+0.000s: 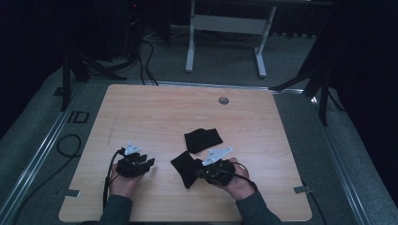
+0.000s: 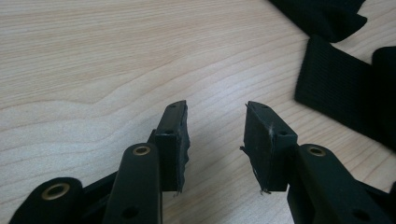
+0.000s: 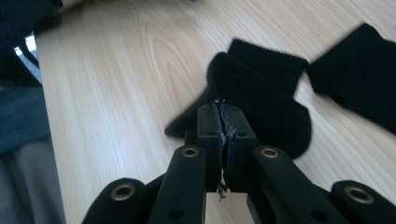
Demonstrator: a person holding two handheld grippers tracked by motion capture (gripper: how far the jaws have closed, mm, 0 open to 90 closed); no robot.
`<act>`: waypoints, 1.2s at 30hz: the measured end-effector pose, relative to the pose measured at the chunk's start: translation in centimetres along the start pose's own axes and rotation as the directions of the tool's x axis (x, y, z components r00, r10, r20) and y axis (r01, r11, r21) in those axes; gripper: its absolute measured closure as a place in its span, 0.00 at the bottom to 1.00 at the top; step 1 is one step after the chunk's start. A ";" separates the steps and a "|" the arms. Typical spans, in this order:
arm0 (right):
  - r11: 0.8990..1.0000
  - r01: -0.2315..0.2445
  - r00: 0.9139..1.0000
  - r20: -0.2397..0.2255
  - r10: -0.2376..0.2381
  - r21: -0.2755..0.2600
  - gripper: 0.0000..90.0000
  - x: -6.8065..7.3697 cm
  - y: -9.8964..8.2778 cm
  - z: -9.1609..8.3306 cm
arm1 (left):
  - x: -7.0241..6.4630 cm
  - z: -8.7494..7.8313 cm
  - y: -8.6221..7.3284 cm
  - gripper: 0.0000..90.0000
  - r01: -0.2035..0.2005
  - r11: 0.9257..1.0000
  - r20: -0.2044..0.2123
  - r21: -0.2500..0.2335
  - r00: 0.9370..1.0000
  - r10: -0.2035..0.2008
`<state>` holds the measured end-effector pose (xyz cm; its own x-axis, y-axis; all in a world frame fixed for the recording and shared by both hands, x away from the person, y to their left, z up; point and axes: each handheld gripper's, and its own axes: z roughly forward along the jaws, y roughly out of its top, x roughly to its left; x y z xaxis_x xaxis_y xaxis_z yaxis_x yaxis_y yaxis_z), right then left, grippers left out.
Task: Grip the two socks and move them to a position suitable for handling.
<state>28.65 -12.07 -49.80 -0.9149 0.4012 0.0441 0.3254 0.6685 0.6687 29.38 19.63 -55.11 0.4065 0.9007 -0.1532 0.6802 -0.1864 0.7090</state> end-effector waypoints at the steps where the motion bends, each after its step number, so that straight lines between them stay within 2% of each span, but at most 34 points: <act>1: 1.000 -0.001 1.000 0.007 0.001 0.004 0.97 -0.1 -0.4 -0.4 | 0.0 0.0 0.0 0.67 0.001 1.000 0.000 0.000 1.000 -0.001; 9: 0.997 -0.072 0.997 0.024 0.073 -0.018 0.97 -1.8 -4.1 -3.2 | 0.0 0.1 0.0 0.67 -0.001 1.000 -0.003 0.002 1.000 0.001; 14: 0.994 -0.106 0.994 0.020 0.106 -0.031 0.97 -2.6 -6.4 -4.3 | 0.0 0.1 0.0 0.67 0.000 1.000 -0.005 0.003 1.000 0.000; 18: 0.993 -0.114 0.993 0.008 0.114 -0.026 0.96 -2.9 -7.8 -4.9 | 0.1 0.1 0.0 0.67 0.002 1.000 -0.006 0.003 1.000 -0.002; 24: 0.994 -0.105 0.994 0.000 0.105 0.011 0.96 -3.1 -9.3 -5.3 | 0.1 0.1 0.0 0.67 0.004 1.000 -0.006 -0.001 1.000 -0.004; 26: 0.993 -0.119 0.993 0.001 0.119 0.015 0.95 -3.3 -9.7 -5.6 | 0.1 0.1 0.0 0.67 0.004 1.000 -0.006 0.000 1.000 -0.004; 32: 0.986 -0.168 0.985 0.035 0.168 0.011 0.94 -4.6 -10.9 -6.0 | 0.0 0.1 0.0 0.67 0.000 1.000 -0.006 0.002 1.000 0.000; 36: 0.980 -0.197 0.976 0.098 0.193 0.032 0.93 -5.2 -11.3 -5.9 | -0.3 0.1 0.0 0.67 -0.006 1.000 0.004 0.002 1.000 0.006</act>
<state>28.32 -25.37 -53.20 -0.8072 0.5818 0.0996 0.5065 0.5961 0.6230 29.38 19.34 -55.16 0.4132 0.8979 -0.1520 0.6792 -0.1927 0.7082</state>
